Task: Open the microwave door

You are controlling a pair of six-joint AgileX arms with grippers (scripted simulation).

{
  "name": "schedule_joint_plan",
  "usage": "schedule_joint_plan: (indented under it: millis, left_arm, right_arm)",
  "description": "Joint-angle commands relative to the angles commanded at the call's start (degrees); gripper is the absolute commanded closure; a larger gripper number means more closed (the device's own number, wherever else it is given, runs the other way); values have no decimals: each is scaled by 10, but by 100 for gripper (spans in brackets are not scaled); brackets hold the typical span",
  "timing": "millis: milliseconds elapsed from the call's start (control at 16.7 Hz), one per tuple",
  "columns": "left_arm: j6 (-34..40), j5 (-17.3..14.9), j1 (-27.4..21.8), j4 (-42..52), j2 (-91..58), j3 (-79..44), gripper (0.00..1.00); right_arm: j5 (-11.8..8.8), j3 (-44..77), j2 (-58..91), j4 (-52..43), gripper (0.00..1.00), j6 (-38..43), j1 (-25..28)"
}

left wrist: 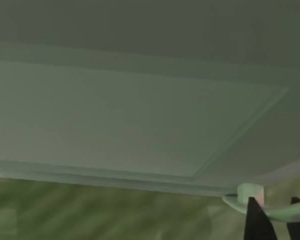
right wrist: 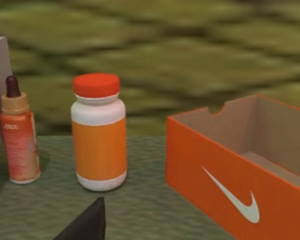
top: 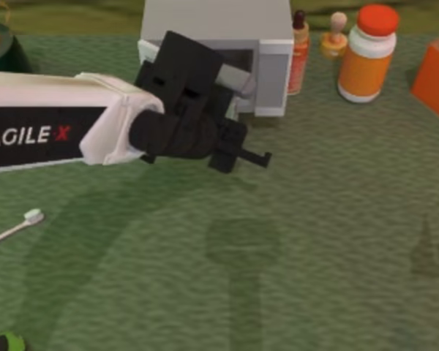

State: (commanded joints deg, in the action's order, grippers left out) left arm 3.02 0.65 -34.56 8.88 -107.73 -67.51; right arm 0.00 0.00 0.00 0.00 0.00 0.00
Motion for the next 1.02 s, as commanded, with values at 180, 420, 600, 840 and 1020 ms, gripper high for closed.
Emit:
schedule_joint_plan:
  millis: [180, 420, 600, 840, 1020]
  left_arm:
    - [0, 0, 0, 0, 0, 0, 100]
    - [-9, -12, 1, -1, 5, 7, 100]
    - [-25, -22, 9, -4, 12, 16, 100]
    - [-26, -23, 10, -4, 12, 17, 100]
    - [-26, -23, 10, -4, 12, 17, 100]
  right_arm:
    - [0, 0, 0, 0, 0, 0, 0]
    - [0, 0, 0, 0, 0, 0, 0]
    - [0, 0, 0, 0, 0, 0, 0]
    - [0, 0, 0, 0, 0, 0, 0]
    - [0, 0, 0, 0, 0, 0, 0]
